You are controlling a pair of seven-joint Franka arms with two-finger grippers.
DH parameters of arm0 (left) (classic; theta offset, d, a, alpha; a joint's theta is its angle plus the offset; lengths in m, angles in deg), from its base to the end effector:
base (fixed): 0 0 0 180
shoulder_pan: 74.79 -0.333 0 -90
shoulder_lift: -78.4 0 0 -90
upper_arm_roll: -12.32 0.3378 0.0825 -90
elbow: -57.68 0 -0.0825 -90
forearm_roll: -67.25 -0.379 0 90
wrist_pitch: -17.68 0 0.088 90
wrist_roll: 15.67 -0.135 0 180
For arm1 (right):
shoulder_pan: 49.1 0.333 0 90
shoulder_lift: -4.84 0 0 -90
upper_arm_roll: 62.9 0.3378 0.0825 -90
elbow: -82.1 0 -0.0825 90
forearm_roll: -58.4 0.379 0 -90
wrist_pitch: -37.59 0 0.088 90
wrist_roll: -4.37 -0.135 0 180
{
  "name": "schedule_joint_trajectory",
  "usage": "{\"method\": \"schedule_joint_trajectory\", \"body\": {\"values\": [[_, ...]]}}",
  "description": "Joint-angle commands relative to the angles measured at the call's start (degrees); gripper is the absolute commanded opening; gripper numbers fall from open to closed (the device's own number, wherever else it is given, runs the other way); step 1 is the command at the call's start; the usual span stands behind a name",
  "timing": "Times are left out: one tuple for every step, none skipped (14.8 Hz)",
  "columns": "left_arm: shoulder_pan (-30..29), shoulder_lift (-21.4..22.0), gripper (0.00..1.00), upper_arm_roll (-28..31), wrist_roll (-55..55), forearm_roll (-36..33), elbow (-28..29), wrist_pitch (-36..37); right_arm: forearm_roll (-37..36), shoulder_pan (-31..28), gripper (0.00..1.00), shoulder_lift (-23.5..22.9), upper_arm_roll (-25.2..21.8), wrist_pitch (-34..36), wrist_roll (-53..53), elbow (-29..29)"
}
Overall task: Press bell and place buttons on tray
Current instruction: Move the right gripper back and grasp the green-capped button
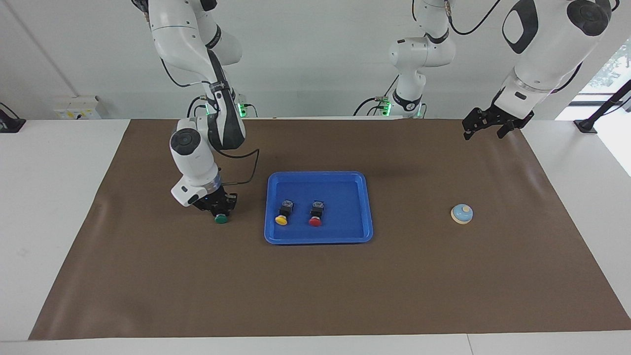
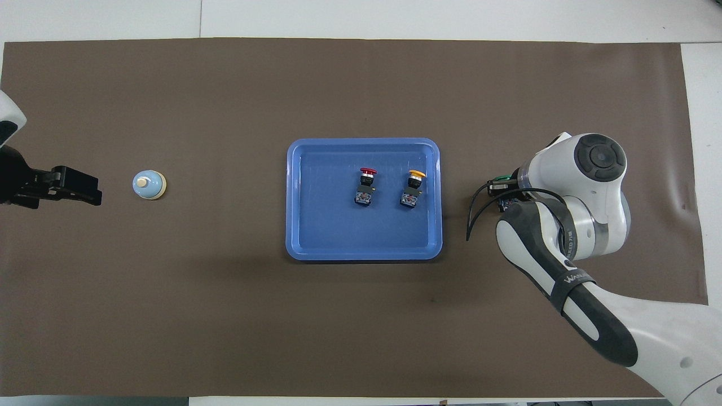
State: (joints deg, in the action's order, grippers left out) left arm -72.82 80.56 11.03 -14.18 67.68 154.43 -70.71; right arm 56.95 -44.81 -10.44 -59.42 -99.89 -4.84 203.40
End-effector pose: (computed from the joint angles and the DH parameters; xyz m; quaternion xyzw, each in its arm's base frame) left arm 0.5261 -0.0312 0.5819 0.9984 -0.0153 -0.0542 0.0011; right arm 0.5740 0.0772 0.2852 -1.0000 0.0044 -0.0082 0.0006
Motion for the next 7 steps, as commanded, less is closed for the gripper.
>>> {"method": "schedule_joint_trajectory", "body": {"values": [[0.14, 0.74, 1.00, 0.24, 0.00, 0.19, 0.11, 0.76, 0.40, -0.42, 0.00, 2.27, 0.47, 2.54, -0.98, -2.01], [0.14, 0.74, 1.00, 0.24, 0.00, 0.19, 0.11, 0.76, 1.09, -0.07, 0.00, 2.28, 0.56, 7.53, -1.24, -5.86], [0.14, 0.74, 1.00, 0.24, 0.00, 0.19, 0.11, 0.76, 2.49, 0.37, 0.00, 1.84, 0.65, 11.67, -2.29, -9.82], [0.14, 0.74, 1.00, 0.24, 0.00, 0.19, 0.11, 0.76, 3.55, 0.90, 0.00, 1.49, 0.74, 14.15, -3.61, -12.29], [0.14, 0.74, 1.00, 0.24, 0.00, 0.19, 0.11, 0.76, 4.69, 2.55, 0.00, 1.40, 0.82, 15.13, -6.23, -13.97], [0.14, 0.74, 1.00, 0.24, 0.00, 0.19, 0.11, 0.76, 4.70, 4.57, 0.00, 1.23, 0.74, 15.49, -9.48, -15.20], [0.14, 0.74, 1.00, 0.24, 0.00, 0.19, 0.11, 0.76, 4.53, 6.16, 0.00, 0.96, 0.74, 15.58, -12.47, -16.17]]}}
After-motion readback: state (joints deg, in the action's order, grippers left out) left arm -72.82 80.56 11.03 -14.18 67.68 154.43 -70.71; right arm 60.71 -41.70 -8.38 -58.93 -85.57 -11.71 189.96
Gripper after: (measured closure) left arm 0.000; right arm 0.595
